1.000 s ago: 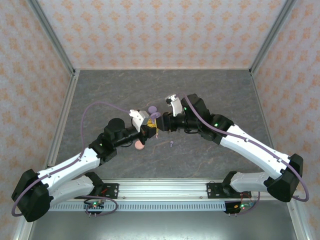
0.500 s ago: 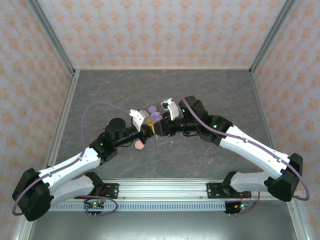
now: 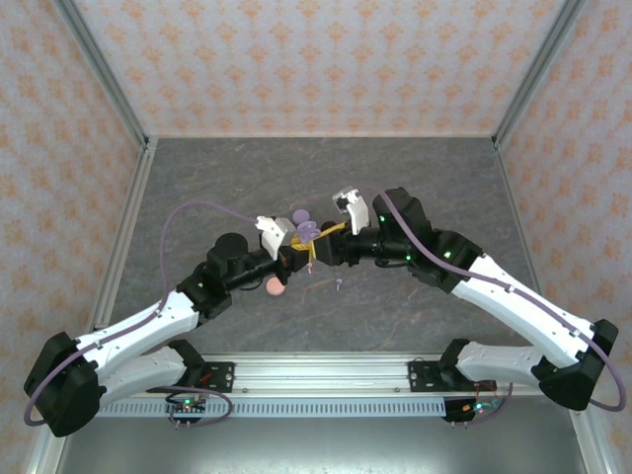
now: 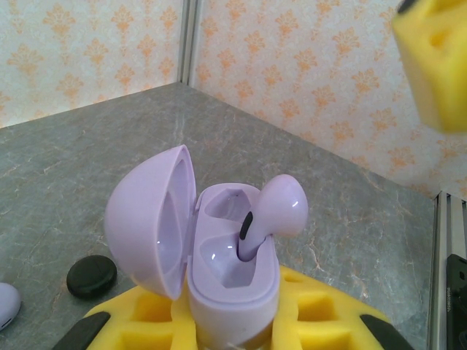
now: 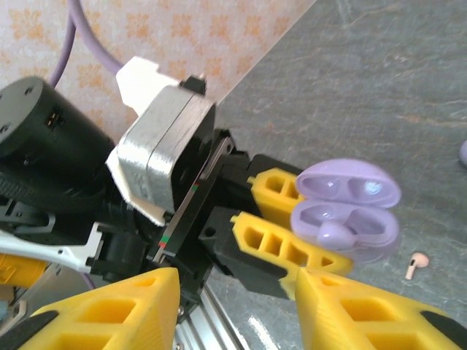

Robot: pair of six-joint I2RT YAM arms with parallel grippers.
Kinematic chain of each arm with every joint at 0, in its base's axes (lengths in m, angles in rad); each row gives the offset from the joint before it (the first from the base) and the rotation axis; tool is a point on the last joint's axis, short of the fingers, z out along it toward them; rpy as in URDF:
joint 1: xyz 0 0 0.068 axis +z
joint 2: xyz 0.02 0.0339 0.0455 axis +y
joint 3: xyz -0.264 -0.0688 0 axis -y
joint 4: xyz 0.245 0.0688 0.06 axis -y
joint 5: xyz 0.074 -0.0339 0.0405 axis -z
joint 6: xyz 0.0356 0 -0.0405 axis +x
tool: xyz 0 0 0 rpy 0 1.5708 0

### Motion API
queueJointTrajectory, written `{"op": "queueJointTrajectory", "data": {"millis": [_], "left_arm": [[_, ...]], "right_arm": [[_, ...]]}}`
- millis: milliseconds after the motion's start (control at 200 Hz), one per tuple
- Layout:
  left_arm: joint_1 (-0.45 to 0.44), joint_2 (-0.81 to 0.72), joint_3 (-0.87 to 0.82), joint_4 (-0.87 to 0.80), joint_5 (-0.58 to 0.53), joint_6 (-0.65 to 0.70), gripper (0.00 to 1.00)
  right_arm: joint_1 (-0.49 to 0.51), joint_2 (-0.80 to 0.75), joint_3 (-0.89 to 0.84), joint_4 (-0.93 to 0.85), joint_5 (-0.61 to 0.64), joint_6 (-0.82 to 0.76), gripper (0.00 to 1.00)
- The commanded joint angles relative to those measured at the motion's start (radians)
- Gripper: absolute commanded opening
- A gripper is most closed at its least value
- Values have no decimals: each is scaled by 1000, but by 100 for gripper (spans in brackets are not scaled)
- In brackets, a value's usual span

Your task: Insert wireless bluetooth earbuds into charging case

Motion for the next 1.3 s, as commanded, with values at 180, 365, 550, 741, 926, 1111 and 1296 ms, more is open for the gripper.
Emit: {"op": "queueJointTrajectory", "data": {"millis": [180, 365, 550, 741, 926, 1111, 1296], "left_arm": [[-8, -24, 19, 38, 18, 4, 5], [-8, -22, 21, 38, 19, 2, 5], [-8, -24, 22, 37, 17, 4, 5], [-8, -25, 22, 34, 14, 5, 5], [-8, -22, 23, 33, 11, 6, 5], [-8, -17, 24, 35, 13, 4, 5], [-8, -16, 24, 35, 13, 4, 5]], "right_arm": [[-16, 49, 50, -18, 50, -17, 53], [-16, 81, 55, -29, 47, -19, 54], [-16, 95, 52, -33, 27, -16, 54], [-16, 108, 55, -40, 2, -16, 54], [-16, 103, 51, -31, -27, -13, 53], [-16, 97, 42, -1, -61, -6, 53], [-16, 101, 38, 21, -79, -5, 53]]}}
